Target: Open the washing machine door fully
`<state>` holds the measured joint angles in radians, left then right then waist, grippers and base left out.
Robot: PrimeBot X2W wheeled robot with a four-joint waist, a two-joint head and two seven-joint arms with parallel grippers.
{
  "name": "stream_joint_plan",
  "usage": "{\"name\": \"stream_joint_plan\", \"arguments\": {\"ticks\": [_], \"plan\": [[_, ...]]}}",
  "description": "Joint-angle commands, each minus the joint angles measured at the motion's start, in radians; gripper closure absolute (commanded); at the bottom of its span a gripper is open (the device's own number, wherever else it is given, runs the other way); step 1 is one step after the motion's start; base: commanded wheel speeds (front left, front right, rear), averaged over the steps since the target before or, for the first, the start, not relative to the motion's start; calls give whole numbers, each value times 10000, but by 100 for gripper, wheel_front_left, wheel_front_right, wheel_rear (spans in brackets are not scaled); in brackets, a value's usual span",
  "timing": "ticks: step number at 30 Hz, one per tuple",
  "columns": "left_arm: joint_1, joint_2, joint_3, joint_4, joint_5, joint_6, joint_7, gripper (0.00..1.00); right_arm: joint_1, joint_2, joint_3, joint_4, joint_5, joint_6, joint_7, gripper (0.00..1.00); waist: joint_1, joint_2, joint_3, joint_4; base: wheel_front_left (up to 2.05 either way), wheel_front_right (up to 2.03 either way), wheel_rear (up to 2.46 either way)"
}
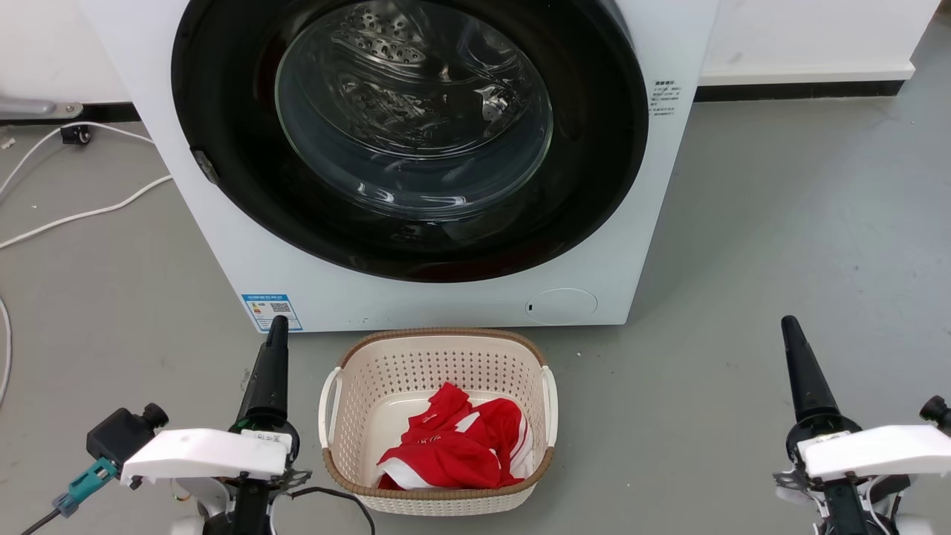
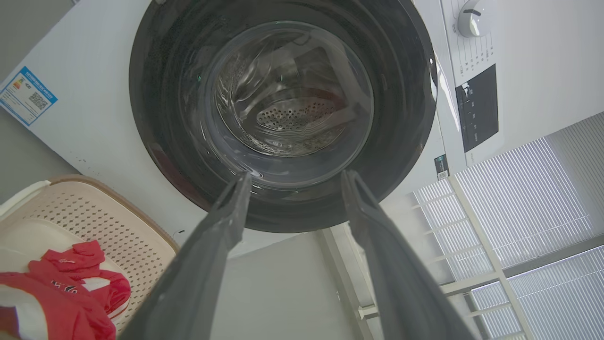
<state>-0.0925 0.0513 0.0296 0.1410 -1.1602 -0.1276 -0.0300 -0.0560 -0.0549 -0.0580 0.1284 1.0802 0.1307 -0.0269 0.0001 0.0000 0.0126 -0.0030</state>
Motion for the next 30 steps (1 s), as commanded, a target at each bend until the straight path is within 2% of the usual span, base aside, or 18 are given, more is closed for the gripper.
{"name": "stream_joint_plan", "arguments": {"ticks": [1, 17, 30], "plan": [[-272, 34, -46, -213, 281, -23, -60, 0, -70, -10, 34, -224, -327, 0, -72, 0, -1, 0, 2, 1, 0, 0, 0], [-271, 25, -440, -240, 2920, 139, -607, 0, 74, 5, 320, -338, -3821, 0, -627, 0, -1, 0, 37, 1, 0, 0, 0], [-266, 18, -693, -235, 4676, 323, -994, 0, 165, 16, 438, -352, -5692, 0, -1012, 0, -1, 0, 53, 6, 0, 0, 0]]}}
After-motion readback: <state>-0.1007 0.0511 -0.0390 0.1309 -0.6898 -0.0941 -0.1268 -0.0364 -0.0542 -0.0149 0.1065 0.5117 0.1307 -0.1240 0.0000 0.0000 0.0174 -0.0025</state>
